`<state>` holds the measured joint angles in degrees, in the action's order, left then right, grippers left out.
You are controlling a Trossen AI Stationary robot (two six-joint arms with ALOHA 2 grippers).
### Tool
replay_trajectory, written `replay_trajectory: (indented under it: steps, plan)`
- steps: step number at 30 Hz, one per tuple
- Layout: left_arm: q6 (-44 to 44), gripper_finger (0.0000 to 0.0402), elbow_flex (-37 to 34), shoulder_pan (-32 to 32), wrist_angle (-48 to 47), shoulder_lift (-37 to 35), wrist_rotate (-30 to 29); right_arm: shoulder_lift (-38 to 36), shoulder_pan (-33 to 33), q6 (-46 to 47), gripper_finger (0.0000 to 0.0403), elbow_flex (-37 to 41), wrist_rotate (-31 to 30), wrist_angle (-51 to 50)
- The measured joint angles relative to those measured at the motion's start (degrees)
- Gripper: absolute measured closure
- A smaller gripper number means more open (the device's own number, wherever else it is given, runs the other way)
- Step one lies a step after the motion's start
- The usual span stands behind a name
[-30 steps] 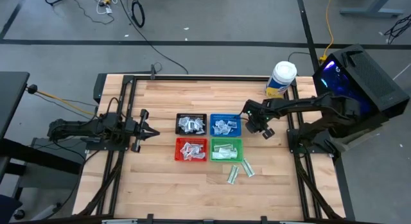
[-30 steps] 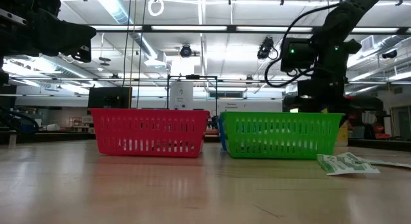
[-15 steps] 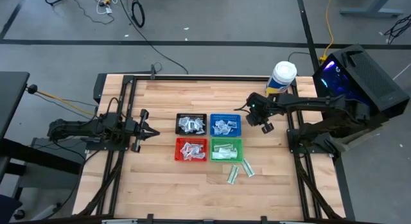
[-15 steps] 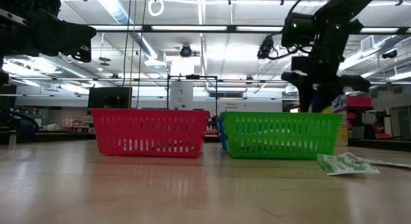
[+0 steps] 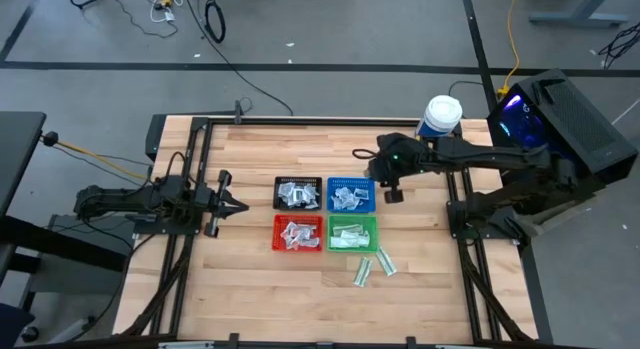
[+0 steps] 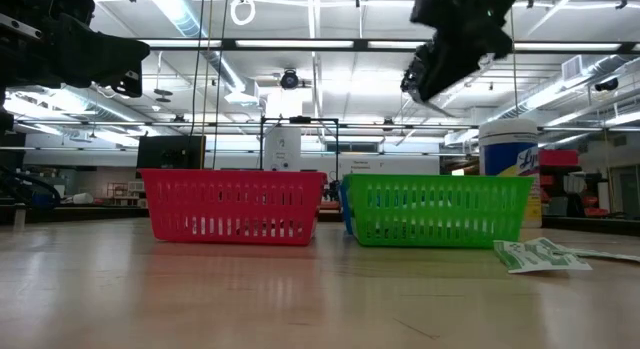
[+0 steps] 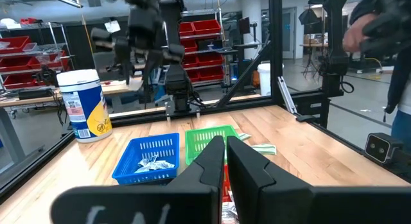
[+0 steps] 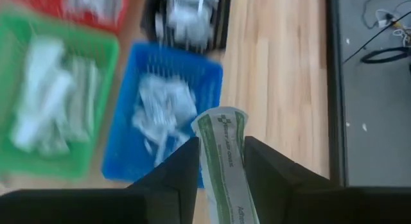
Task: Pick & Place First Aid Supplies
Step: Put the top green bandage pack into the green bin
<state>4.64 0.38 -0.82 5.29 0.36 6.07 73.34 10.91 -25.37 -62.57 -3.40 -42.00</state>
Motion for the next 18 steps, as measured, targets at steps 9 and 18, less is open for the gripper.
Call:
replay_trajectory:
  steps: [9,18]
  plan:
    - [0.0,0.0376,0.0,0.0,-0.01,0.0,0.0,0.14,-6.24,18.05,0.0279,-1.55,0.02,6.28]
    - [0.0,0.0376,0.02,0.02,0.01,0.0,0.0,2.48,-12.26,29.32,0.0279,-1.55,6.53,7.71]
